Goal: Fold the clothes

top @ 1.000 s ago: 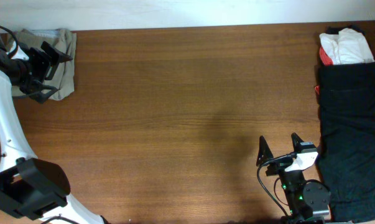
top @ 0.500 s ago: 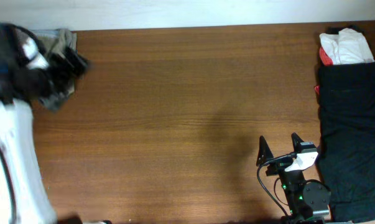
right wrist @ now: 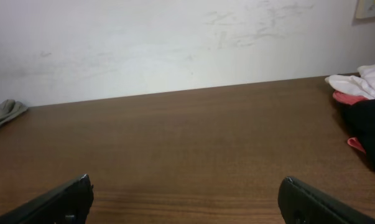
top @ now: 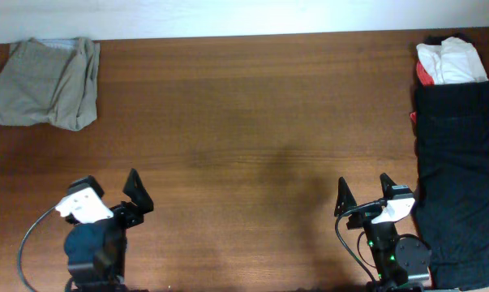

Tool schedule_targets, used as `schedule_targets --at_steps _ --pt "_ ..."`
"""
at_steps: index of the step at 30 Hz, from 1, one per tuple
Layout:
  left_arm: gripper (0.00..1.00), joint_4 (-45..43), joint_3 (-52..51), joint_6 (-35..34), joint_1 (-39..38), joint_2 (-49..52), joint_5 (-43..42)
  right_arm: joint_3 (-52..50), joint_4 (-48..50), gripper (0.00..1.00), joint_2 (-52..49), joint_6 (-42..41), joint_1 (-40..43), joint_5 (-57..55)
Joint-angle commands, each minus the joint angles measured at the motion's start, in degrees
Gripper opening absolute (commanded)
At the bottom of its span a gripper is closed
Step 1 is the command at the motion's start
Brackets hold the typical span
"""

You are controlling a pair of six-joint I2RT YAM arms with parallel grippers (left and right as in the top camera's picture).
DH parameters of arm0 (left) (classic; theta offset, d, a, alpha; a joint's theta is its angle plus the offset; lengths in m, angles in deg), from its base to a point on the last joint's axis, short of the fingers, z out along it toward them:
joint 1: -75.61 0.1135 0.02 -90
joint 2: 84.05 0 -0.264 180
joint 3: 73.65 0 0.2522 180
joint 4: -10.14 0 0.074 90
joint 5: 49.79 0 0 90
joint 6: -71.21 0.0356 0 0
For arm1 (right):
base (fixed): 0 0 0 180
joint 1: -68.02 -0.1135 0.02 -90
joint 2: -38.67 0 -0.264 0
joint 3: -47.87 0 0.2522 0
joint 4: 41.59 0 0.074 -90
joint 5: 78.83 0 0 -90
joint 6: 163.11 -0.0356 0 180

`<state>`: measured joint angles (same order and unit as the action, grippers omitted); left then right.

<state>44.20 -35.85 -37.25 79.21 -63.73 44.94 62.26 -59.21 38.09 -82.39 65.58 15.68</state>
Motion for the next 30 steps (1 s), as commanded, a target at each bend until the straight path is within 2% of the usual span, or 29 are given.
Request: schedule_targets --at_steps 1,7,13,17,30 --pt "0.99 -6.5 -5.8 10.7 -0.1 -3.0 -5.0 -0.3 -0.3 0.99 0.4 -0.6 0.3 0.2" --pt "0.99 -15.3 -14.5 14.8 -0.1 -11.0 -5.0 -0.3 -0.3 0.99 0.4 -0.6 0.3 0.2" --pt "0.99 -22.4 -23.5 15.1 -0.1 -17.3 -4.5 -0.3 -0.3 0.99 0.4 -0.6 0.3 0.2" --pt "0.99 -15.6 -23.6 15.6 0.8 -20.0 -2.5 -0.3 -0.3 0.99 0.4 -0.6 0.3 0.2" --pt "0.99 -15.7 -23.5 15.7 0.9 -20.0 -2.4 -0.3 -0.3 0.99 0.4 -0.6 0.3 0.2"
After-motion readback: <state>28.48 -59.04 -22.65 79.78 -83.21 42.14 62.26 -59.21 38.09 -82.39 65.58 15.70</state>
